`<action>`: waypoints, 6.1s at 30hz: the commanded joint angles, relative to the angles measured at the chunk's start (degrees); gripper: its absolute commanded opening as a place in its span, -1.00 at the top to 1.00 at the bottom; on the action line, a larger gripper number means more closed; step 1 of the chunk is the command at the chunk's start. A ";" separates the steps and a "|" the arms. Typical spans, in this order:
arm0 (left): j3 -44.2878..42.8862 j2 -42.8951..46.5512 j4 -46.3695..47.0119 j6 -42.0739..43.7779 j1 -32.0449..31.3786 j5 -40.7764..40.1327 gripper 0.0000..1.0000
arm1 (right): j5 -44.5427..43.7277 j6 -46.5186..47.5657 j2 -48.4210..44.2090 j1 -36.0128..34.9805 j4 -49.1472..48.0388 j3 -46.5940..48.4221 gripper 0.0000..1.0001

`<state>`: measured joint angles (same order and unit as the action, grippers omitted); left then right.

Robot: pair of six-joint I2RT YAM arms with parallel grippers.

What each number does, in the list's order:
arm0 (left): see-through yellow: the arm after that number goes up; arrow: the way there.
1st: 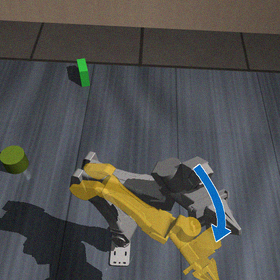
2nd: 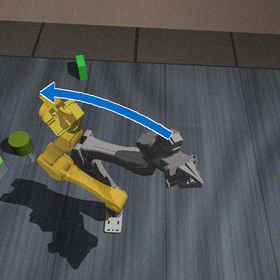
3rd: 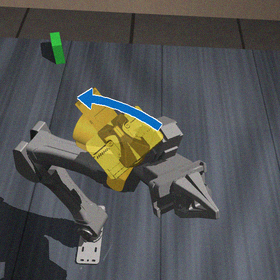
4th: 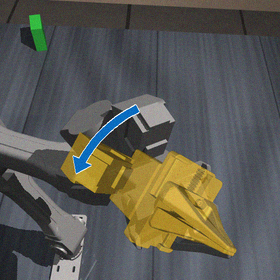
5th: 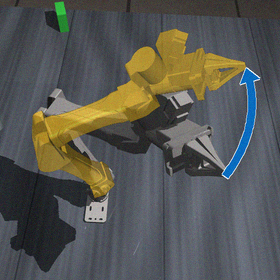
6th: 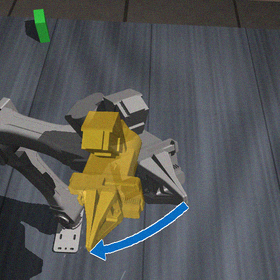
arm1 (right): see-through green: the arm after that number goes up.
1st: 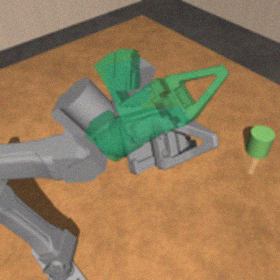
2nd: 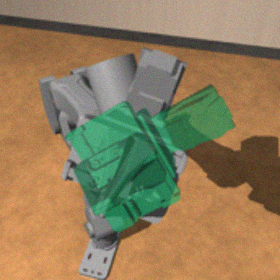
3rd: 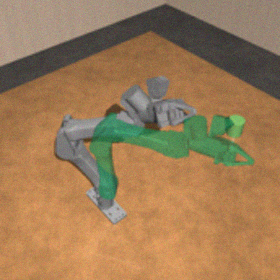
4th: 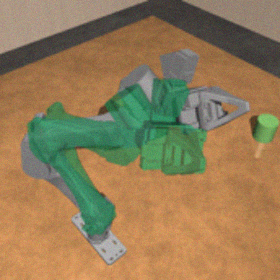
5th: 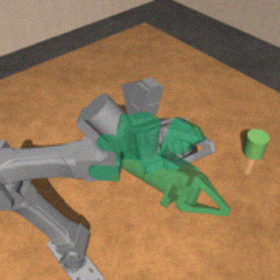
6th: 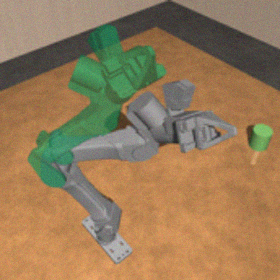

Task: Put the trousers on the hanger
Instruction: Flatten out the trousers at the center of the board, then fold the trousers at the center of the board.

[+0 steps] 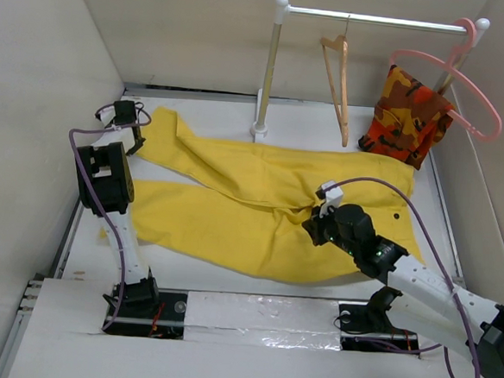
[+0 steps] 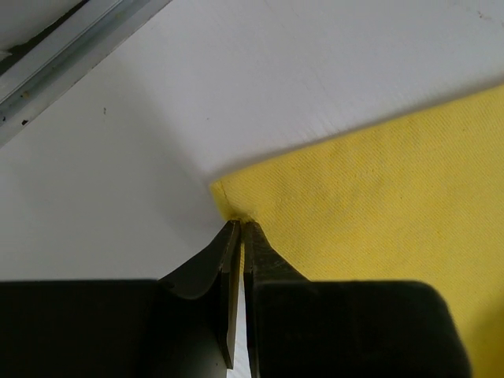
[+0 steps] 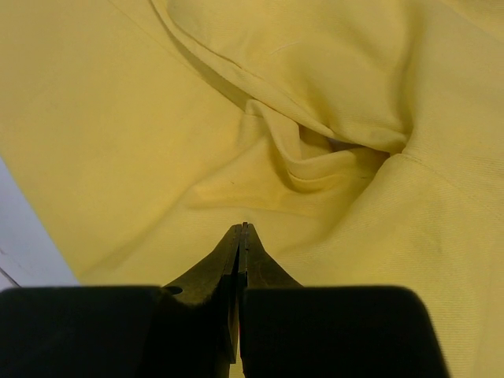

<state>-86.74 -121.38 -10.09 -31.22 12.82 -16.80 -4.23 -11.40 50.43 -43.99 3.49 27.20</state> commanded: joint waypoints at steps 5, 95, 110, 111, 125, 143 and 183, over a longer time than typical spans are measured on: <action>5.52 9.05 3.06 3.89 0.80 -5.61 1.00 | -3.15 -0.55 -3.06 -0.57 0.12 0.93 0.97; 26.26 38.14 -11.44 -3.23 9.86 -11.86 -0.11 | 10.11 0.85 -2.45 -0.84 -10.60 -3.82 0.50; 46.31 51.42 -13.12 -9.39 23.82 2.20 0.01 | 11.71 1.73 -8.85 -4.52 -8.24 -4.96 0.94; 46.05 51.42 -13.12 -9.56 23.83 2.29 0.00 | 11.44 1.64 -10.34 -4.53 -6.93 -5.49 0.91; 47.89 42.55 -7.50 -12.98 25.68 3.17 0.01 | 8.45 0.68 -14.40 -4.53 -1.82 -6.99 0.78; 48.16 76.24 -2.83 -8.69 19.61 14.06 1.00 | -12.02 -8.72 -11.59 -0.42 6.70 -5.94 1.00; 42.79 104.77 -13.03 3.45 -6.67 23.12 1.00 | 14.95 -11.64 34.12 51.90 -4.64 13.92 0.75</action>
<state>-42.72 -17.52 -25.69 -28.36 6.44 5.58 8.21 -25.56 84.12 9.61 -1.19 36.40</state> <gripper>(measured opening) 0.006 0.121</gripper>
